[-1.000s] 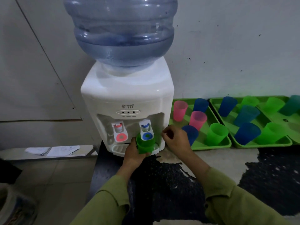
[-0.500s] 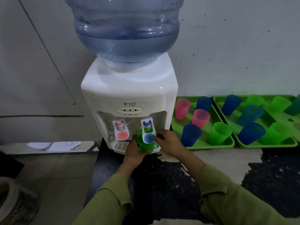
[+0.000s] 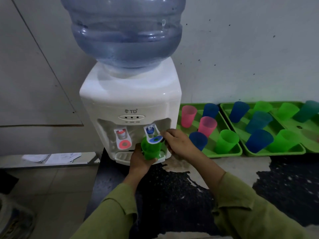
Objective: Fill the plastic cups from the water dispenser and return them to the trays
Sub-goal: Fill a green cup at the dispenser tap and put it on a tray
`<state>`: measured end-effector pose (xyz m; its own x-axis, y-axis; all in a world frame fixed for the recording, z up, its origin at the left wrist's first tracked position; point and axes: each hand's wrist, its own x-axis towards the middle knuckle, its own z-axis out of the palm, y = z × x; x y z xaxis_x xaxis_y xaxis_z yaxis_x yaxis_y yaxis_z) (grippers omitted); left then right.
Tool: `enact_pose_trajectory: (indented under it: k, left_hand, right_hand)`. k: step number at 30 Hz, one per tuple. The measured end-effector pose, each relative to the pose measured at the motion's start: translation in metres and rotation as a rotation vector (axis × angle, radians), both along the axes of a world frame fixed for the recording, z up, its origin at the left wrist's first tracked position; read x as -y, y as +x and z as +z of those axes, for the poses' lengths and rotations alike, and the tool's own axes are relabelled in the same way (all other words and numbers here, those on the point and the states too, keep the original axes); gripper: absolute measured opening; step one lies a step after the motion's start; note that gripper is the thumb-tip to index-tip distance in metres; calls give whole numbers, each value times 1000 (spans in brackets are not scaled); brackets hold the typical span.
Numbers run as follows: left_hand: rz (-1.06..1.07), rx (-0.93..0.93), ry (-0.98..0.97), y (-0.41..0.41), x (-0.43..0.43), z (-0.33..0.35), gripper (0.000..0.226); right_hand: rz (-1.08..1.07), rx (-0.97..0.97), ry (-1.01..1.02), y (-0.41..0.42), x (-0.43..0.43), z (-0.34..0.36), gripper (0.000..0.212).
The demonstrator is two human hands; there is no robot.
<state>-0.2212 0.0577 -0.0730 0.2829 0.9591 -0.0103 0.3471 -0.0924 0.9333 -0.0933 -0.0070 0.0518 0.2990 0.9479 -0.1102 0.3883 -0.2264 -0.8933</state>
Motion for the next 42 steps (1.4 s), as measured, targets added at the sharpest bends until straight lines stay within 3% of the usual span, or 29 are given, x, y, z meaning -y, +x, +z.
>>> enact_pose_trajectory:
  k: [5,10,13,17,26,42]
  left_hand:
    - [-16,-45,-48,0,-5,-2,75]
    - [-40,-73,-45,-3,-7,-2,82]
    - [-53,-50,-29,-5,-8,1,87]
    - [-45,-27,8,-8,-9,2,84]
    - [-62,22,-20,-7,-8,6,71]
    - [-138,-21,-54,-11,-3,16,75]
  right_hand:
    - [-254,227,165,14,0,-11,14]
    - [-267,386,266,24,-10,-10,52]
    - [-208,400,312,29,-17,-2,60]
    - [-129,456,348,27,-19,1,53]
    - [-160,466,292,24,-23,1,50]
    - [-165,534,245,20,-19,2,51]
